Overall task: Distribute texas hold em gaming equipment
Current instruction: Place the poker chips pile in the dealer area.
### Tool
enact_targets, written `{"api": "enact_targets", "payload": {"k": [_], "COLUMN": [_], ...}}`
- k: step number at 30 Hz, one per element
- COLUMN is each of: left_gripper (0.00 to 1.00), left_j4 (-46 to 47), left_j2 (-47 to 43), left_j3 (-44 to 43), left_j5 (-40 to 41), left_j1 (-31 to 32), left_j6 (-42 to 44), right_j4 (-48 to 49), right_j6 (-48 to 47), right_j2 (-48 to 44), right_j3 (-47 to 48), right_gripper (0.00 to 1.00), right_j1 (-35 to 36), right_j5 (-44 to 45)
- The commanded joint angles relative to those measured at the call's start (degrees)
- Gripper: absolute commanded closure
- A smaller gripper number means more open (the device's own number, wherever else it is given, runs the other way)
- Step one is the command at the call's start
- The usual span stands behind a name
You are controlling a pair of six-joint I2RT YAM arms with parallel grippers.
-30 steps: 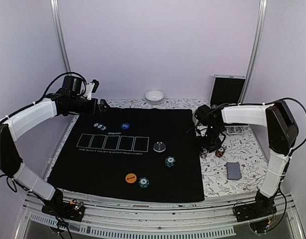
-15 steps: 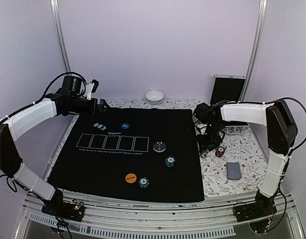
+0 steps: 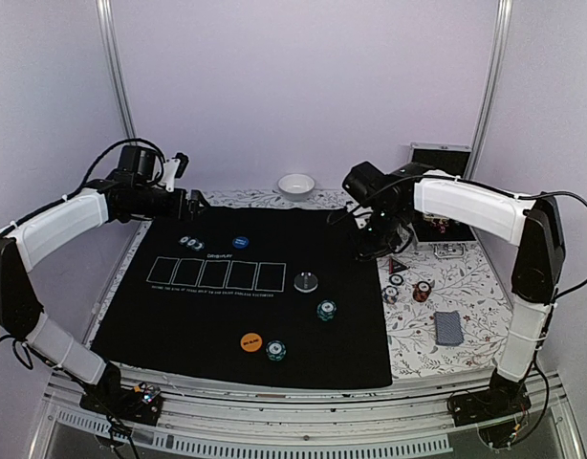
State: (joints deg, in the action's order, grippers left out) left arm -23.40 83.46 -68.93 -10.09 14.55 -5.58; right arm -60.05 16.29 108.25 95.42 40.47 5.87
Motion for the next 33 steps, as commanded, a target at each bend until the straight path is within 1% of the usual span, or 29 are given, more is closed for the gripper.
{"api": "enact_targets", "payload": {"k": [1, 8, 15, 19, 28, 30, 31, 33], "left_gripper": [0.02, 0.02, 0.02, 0.02, 0.02, 0.02, 0.02, 0.02], "left_j4": [0.37, 0.37, 0.37, 0.37, 0.28, 0.28, 0.27, 0.28], "left_j2": [-1.32, -1.04, -0.82, -0.69, -0.73, -0.82, -0.85, -0.92], "left_j3": [0.71, 0.81, 0.86, 0.85, 0.81, 0.81, 0.81, 0.81], "left_j5": [-0.88, -0.73, -0.86, -0.99, -0.96, -0.88, -0.82, -0.82], "left_j1": [-0.63, -0.73, -0.70, -0.67, -0.68, -0.72, -0.81, -0.83], "left_j6": [0.57, 0.58, 0.66, 0.59, 0.66, 0.71, 0.73, 0.75], "right_j4": [1.73, 5.08, 6.05, 6.39, 3.50, 2.85, 2.72, 2.74], "right_j6": [-2.46, -4.92, -6.04, -6.34, -6.76, -6.80, -6.72, -6.63], "right_j2": [4.28, 11.72, 17.94, 19.66, 24.55, 25.14, 25.17, 24.96], "right_j3": [2.41, 4.50, 4.51, 5.62, 11.32, 11.87, 11.83, 11.58], "right_gripper": [0.97, 0.97, 0.97, 0.97, 0.96, 0.93, 0.89, 0.70], "right_j1": [1.88, 2.24, 2.51, 2.49, 2.47, 2.49, 2.43, 2.43], "right_j5": [-3.37, -6.57, -6.25, -6.53, -1.89, -1.26, -1.22, -1.10]}}
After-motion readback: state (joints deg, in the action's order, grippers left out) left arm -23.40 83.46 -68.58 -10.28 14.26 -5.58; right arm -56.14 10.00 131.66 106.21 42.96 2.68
